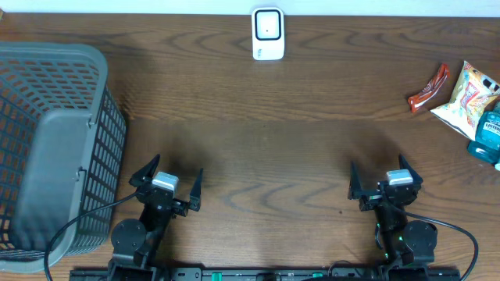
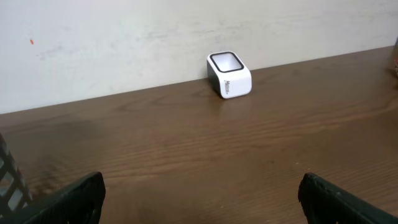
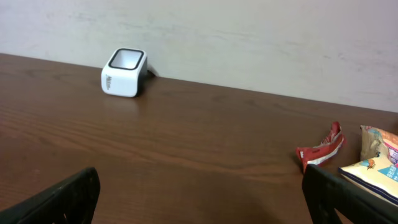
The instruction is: Scan the item barcode
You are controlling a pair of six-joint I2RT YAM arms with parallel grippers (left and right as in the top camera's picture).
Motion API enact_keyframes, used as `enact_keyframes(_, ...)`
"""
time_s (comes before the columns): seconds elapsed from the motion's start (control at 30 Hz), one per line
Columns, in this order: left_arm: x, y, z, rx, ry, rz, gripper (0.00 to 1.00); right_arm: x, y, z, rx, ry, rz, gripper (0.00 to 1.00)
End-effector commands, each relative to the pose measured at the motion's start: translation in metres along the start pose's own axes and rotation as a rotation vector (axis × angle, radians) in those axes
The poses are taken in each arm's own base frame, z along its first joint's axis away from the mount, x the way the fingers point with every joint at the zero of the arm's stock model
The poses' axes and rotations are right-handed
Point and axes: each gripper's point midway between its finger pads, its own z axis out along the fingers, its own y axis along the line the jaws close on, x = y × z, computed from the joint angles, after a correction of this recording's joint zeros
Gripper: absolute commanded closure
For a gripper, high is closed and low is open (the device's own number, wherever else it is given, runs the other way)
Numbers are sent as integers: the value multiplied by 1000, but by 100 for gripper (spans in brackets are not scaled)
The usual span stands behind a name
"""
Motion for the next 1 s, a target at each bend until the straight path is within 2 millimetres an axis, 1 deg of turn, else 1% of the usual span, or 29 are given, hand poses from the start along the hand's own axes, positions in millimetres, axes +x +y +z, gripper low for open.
enact_keyframes(0.0, 16, -2, 1, 10, 46, 2, 1, 2, 0, 0, 7, 6, 11, 1)
enact_keyframes(0.53, 16, -2, 1, 10, 46, 2, 1, 1, 0, 0, 5, 4, 11, 1)
enact_keyframes(0.73, 16, -2, 1, 10, 46, 2, 1, 0, 6, 0, -23, -2, 10, 1)
enact_keyframes(0.97, 16, -2, 1, 10, 46, 2, 1, 0, 6, 0, -23, -4, 10, 1)
